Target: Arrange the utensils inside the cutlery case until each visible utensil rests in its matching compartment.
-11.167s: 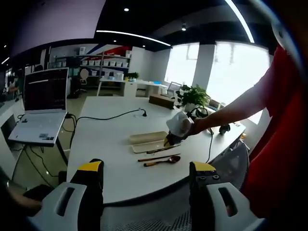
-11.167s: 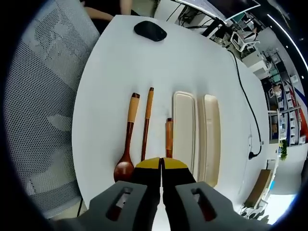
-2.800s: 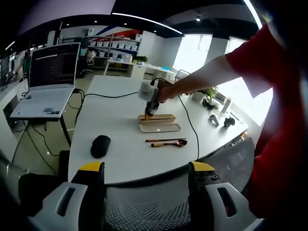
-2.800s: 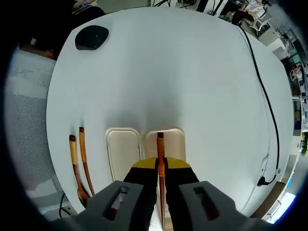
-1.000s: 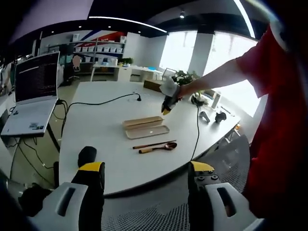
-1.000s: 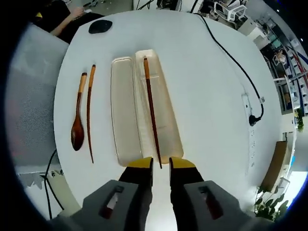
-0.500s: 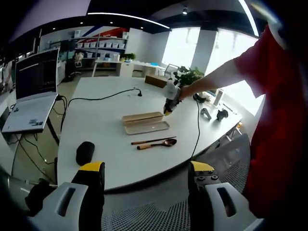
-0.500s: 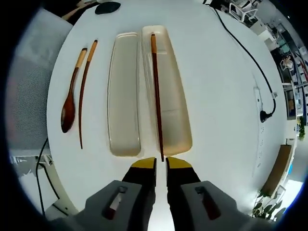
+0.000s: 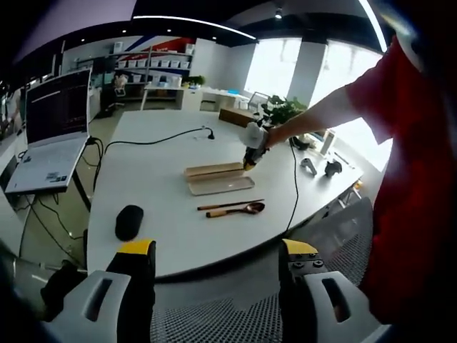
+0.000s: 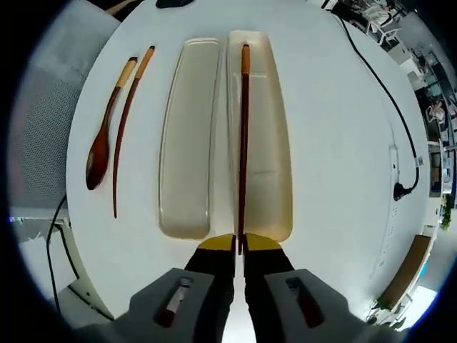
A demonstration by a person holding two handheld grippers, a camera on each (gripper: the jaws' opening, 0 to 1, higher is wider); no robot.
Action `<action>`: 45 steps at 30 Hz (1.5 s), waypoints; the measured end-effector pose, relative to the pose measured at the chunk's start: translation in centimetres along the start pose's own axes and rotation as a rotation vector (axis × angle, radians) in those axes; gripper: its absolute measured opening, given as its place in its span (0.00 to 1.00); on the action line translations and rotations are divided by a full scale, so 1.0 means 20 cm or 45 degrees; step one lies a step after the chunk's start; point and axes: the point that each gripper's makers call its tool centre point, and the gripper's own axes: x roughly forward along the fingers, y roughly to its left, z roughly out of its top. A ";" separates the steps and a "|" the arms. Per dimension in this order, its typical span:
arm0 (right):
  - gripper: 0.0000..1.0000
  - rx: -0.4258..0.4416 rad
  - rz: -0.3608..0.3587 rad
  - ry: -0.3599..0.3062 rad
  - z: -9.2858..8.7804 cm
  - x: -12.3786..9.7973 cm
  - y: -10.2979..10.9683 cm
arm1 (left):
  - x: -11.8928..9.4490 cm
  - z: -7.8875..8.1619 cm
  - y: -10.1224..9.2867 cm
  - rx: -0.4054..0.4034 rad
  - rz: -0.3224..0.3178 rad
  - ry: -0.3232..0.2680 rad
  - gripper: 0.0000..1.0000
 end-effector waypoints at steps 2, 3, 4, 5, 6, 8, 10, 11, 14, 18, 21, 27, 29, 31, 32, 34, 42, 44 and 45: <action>0.00 0.000 0.023 0.000 0.00 0.00 0.02 | 0.00 0.00 0.01 -0.004 0.002 0.001 0.72; 0.00 -0.021 0.021 -0.002 0.01 0.00 0.02 | 0.00 -0.01 0.01 -0.004 0.000 0.003 0.72; 0.00 -0.021 0.020 -0.001 0.01 -0.01 0.02 | 0.01 -0.01 0.01 0.000 -0.001 0.003 0.72; 0.00 -0.012 0.020 0.000 0.00 -0.01 0.02 | 0.01 -0.01 0.01 0.001 -0.003 0.001 0.72; 0.00 -0.002 0.023 -0.004 0.00 -0.02 0.02 | 0.01 0.00 0.01 -0.001 -0.004 0.001 0.72; 0.00 0.012 0.024 -0.009 0.00 -0.02 0.02 | 0.01 0.00 0.01 -0.003 -0.007 0.000 0.71; 0.00 0.011 0.027 -0.011 0.01 -0.03 0.02 | 0.01 0.00 0.01 0.000 -0.008 -0.003 0.71; 0.00 0.019 0.041 -0.013 0.01 -0.03 0.03 | 0.02 0.00 0.01 -0.001 -0.010 -0.006 0.71; 0.00 0.017 0.042 -0.010 0.00 -0.05 0.03 | 0.02 0.00 0.02 0.001 -0.011 -0.007 0.71; 0.00 0.019 0.039 -0.020 0.00 -0.07 0.02 | 0.02 0.00 0.02 -0.002 -0.014 -0.012 0.71; 0.00 0.047 0.046 -0.027 0.00 -0.06 0.02 | 0.02 -0.01 0.02 -0.005 -0.015 -0.011 0.71; 0.00 0.035 0.044 -0.009 -0.02 -0.06 0.03 | 0.02 -0.01 0.02 -0.002 -0.014 -0.012 0.71; 0.00 0.021 0.015 -0.008 -0.02 -0.06 0.02 | 0.02 -0.01 0.02 -0.003 -0.011 -0.011 0.70; 0.00 0.050 0.025 -0.013 -0.02 -0.06 0.03 | 0.02 -0.01 0.01 -0.003 -0.011 -0.009 0.70; 0.00 0.049 0.020 -0.017 -0.02 -0.06 0.02 | 0.02 -0.01 0.01 -0.001 -0.011 -0.009 0.70; 0.00 0.057 -0.001 -0.021 -0.02 -0.06 0.01 | 0.02 -0.01 0.01 -0.001 -0.010 -0.008 0.70; 0.00 0.318 0.042 -0.173 0.09 -0.06 -0.05 | 0.01 -0.03 0.01 -0.001 -0.001 -0.003 0.70; 0.00 0.292 0.036 -0.175 0.13 -0.06 -0.04 | 0.00 -0.03 0.01 -0.004 0.003 -0.002 0.70; 0.01 0.279 0.032 -0.171 0.14 -0.06 -0.04 | 0.00 -0.03 0.02 -0.005 0.006 0.001 0.70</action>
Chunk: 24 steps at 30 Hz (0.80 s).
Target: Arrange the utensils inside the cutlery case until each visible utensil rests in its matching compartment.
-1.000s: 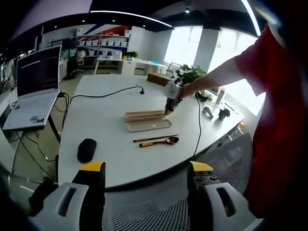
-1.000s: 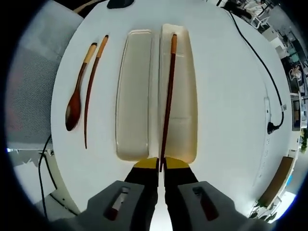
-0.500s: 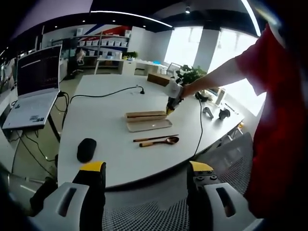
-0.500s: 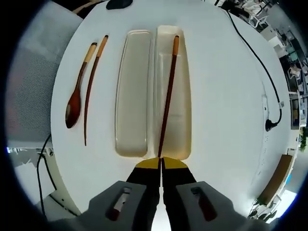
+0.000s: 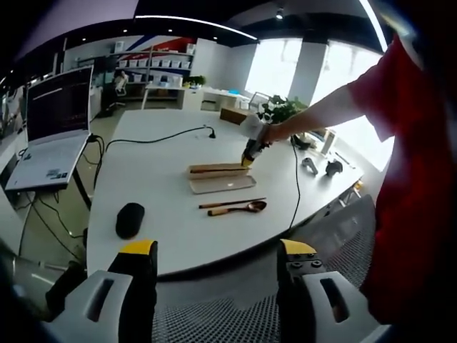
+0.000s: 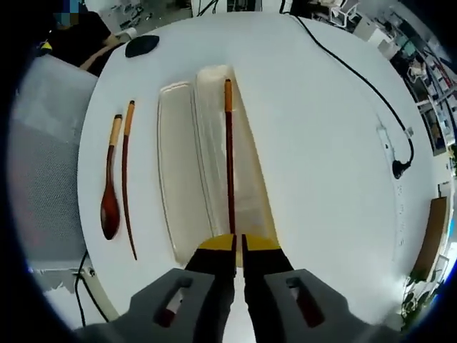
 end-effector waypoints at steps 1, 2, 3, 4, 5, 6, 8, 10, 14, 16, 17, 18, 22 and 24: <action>0.02 -0.003 0.004 -0.007 0.00 0.01 -0.01 | 0.00 0.00 0.00 0.000 0.004 0.003 0.70; 0.04 -0.006 0.013 -0.018 0.03 0.02 0.00 | -0.01 0.00 0.00 0.000 0.006 0.003 0.70; 0.06 -0.003 0.016 -0.022 0.05 0.03 0.01 | -0.01 0.00 0.01 0.000 0.007 0.002 0.70; 0.07 -0.005 0.016 -0.022 0.06 0.04 0.01 | -0.01 0.00 0.01 -0.004 0.009 0.002 0.70; 0.07 -0.022 0.013 -0.015 0.07 0.05 0.01 | -0.01 0.00 0.01 -0.005 0.011 0.002 0.70; 0.06 -0.034 0.009 -0.006 0.08 0.06 0.01 | -0.01 -0.01 0.01 -0.004 0.016 0.005 0.70; 0.05 -0.050 0.013 0.008 0.09 0.08 0.02 | -0.02 -0.01 0.02 -0.002 0.020 0.006 0.70; 0.03 -0.052 0.026 0.022 0.11 0.11 0.03 | -0.02 -0.01 0.02 -0.007 0.025 0.006 0.70; 0.00 -0.086 0.007 0.059 0.11 0.14 0.03 | -0.02 -0.01 0.03 -0.011 0.029 0.004 0.70; 0.00 -0.130 -0.025 0.072 0.12 0.14 0.01 | -0.02 -0.01 0.03 -0.010 0.030 0.006 0.70; 0.00 -0.135 -0.018 0.072 0.14 0.15 0.01 | -0.02 -0.01 0.03 -0.011 0.030 0.007 0.70; 0.00 -0.133 -0.010 0.068 0.15 0.15 0.01 | -0.02 -0.01 0.03 -0.012 0.029 0.007 0.70; 0.00 -0.138 -0.024 0.037 0.17 0.15 -0.03 | -0.01 -0.01 0.03 -0.011 0.029 0.009 0.70; 0.00 -0.150 -0.016 0.039 0.16 0.16 -0.03 | 0.00 -0.01 0.03 -0.020 0.022 0.011 0.70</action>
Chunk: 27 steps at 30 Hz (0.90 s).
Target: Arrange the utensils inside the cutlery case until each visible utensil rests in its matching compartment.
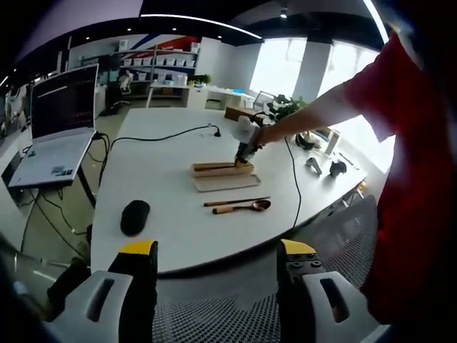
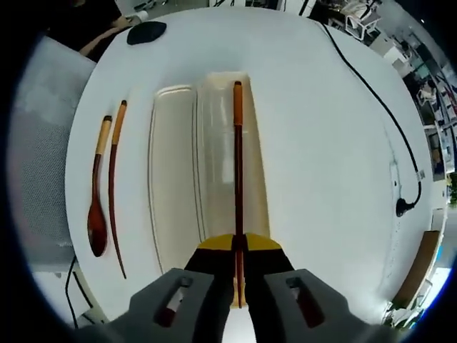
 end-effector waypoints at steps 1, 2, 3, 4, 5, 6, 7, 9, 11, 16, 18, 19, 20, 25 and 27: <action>0.00 -0.014 -0.014 0.000 0.00 0.01 -0.01 | 0.00 0.00 0.00 0.007 -0.003 0.010 0.70; 0.00 -0.016 -0.023 -0.004 0.00 0.01 -0.02 | 0.00 0.00 0.00 0.028 0.000 0.012 0.70; 0.00 -0.009 -0.016 -0.009 -0.01 0.02 -0.03 | 0.00 0.00 0.00 0.031 0.003 0.007 0.69; 0.01 0.009 0.000 -0.009 -0.02 0.02 -0.03 | 0.00 0.00 0.00 0.014 0.003 0.002 0.69; 0.02 0.012 0.003 -0.010 -0.02 0.02 -0.02 | 0.00 0.00 0.00 0.004 0.002 0.000 0.69; 0.01 0.014 -0.001 -0.014 -0.02 0.02 -0.03 | 0.00 0.00 0.00 -0.003 -0.006 0.004 0.69; 0.01 0.024 -0.015 -0.024 -0.01 -0.01 0.00 | 0.00 -0.01 0.00 0.003 -0.009 0.011 0.69; 0.01 0.046 -0.005 -0.031 -0.02 -0.02 0.00 | 0.00 0.00 0.00 0.044 -0.003 0.021 0.69; 0.00 0.048 -0.005 -0.018 -0.03 -0.02 0.00 | 0.00 0.01 0.01 0.022 -0.003 0.002 0.69; 0.00 0.056 -0.020 -0.021 -0.04 -0.03 -0.01 | -0.01 0.01 0.02 0.025 0.004 -0.002 0.69; 0.00 0.064 -0.024 -0.024 -0.03 -0.03 0.00 | -0.01 0.01 0.02 0.022 0.000 -0.005 0.69; 0.00 0.069 -0.026 -0.027 -0.03 -0.04 -0.01 | -0.02 0.01 0.01 0.021 0.002 -0.006 0.69; 0.01 0.066 -0.026 -0.031 -0.02 -0.04 0.00 | -0.02 0.01 0.02 0.024 0.006 -0.004 0.69; 0.02 0.080 -0.045 -0.048 0.00 -0.08 0.00 | -0.03 0.02 0.02 0.041 0.017 -0.013 0.68; 0.04 0.128 -0.042 -0.073 0.00 -0.09 0.00 | -0.03 0.02 0.03 0.044 0.025 -0.016 0.68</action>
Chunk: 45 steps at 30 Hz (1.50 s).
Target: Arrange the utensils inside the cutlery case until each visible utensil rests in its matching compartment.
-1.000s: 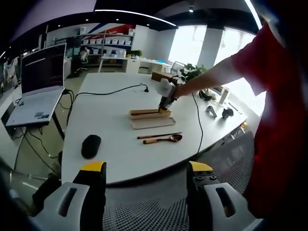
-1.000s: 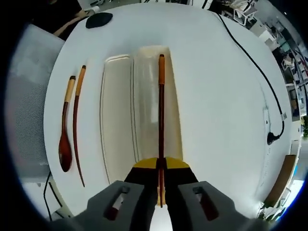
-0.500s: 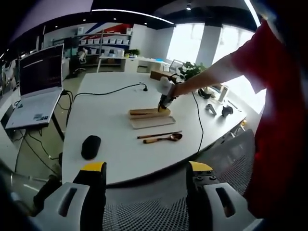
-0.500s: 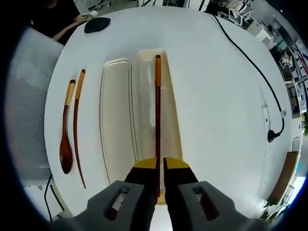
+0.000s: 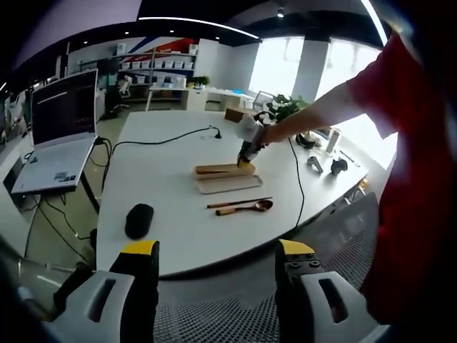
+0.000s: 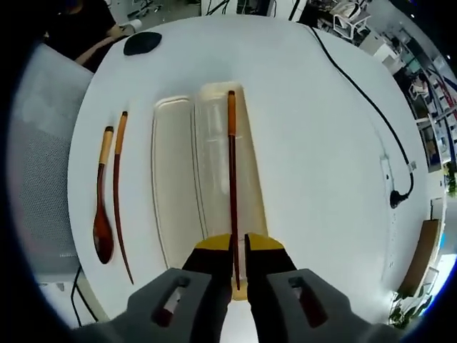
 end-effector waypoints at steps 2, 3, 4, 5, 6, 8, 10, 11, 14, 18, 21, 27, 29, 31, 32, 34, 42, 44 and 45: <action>0.04 0.021 -0.010 -0.015 0.00 -0.01 0.00 | -0.01 0.01 0.00 -0.006 0.000 -0.014 0.68; 0.05 0.027 -0.008 -0.021 0.00 -0.02 0.00 | -0.01 0.02 0.00 -0.011 -0.002 -0.025 0.68; 0.06 0.025 -0.009 -0.021 0.00 -0.02 0.00 | -0.02 0.03 -0.01 -0.013 -0.005 -0.032 0.69; 0.08 0.021 -0.016 -0.016 -0.01 -0.02 0.00 | -0.02 0.03 -0.01 -0.016 -0.007 -0.045 0.70; 0.09 0.018 -0.021 -0.017 -0.01 -0.03 0.00 | -0.03 0.04 -0.02 -0.021 -0.010 -0.055 0.71; 0.13 0.029 -0.040 -0.040 -0.01 -0.06 0.02 | -0.04 0.05 -0.02 -0.035 -0.013 -0.069 0.72; 0.15 0.046 -0.051 -0.052 -0.01 -0.08 0.02 | -0.05 0.05 -0.03 -0.050 -0.027 -0.097 0.74; 0.16 0.048 -0.059 -0.057 -0.01 -0.09 0.04 | -0.05 0.05 -0.03 -0.052 -0.027 -0.095 0.75; 0.18 0.063 -0.068 -0.061 -0.02 -0.13 0.07 | -0.07 0.05 -0.04 -0.034 -0.020 -0.103 0.76; 0.19 0.076 -0.083 -0.059 -0.05 -0.17 0.09 | -0.09 0.07 -0.04 -0.059 -0.020 -0.149 0.80; 0.18 0.108 -0.091 -0.088 -0.05 -0.21 0.12 | -0.10 0.06 -0.01 -0.088 -0.006 -0.147 0.82; 0.12 0.149 -0.128 -0.091 -0.07 -0.26 0.12 | -0.16 0.16 0.03 -0.090 -0.006 -0.239 0.89; 0.14 0.143 -0.134 -0.110 -0.06 -0.29 0.15 | -0.17 0.18 0.03 -0.081 0.001 -0.274 0.90; 0.14 0.154 -0.144 -0.133 -0.05 -0.32 0.17 | -0.18 0.22 0.01 -0.141 -0.028 -0.333 0.94; 0.13 0.154 -0.141 -0.139 -0.05 -0.32 0.18 | -0.19 0.22 -0.01 -0.184 -0.054 -0.343 0.95; 0.13 0.153 -0.147 -0.140 -0.06 -0.33 0.19 | -0.22 0.26 0.03 -0.152 0.008 -0.439 0.92; 0.13 0.213 -0.173 -0.215 -0.07 -0.41 0.24 | -0.21 0.16 0.01 -0.099 0.014 -0.364 0.96; 0.13 0.210 -0.175 -0.210 -0.09 -0.41 0.27 | -0.20 0.15 0.01 -0.110 0.005 -0.360 0.96; 0.13 0.198 -0.179 -0.197 -0.10 -0.41 0.27 | -0.20 0.16 -0.01 -0.118 -0.010 -0.376 0.97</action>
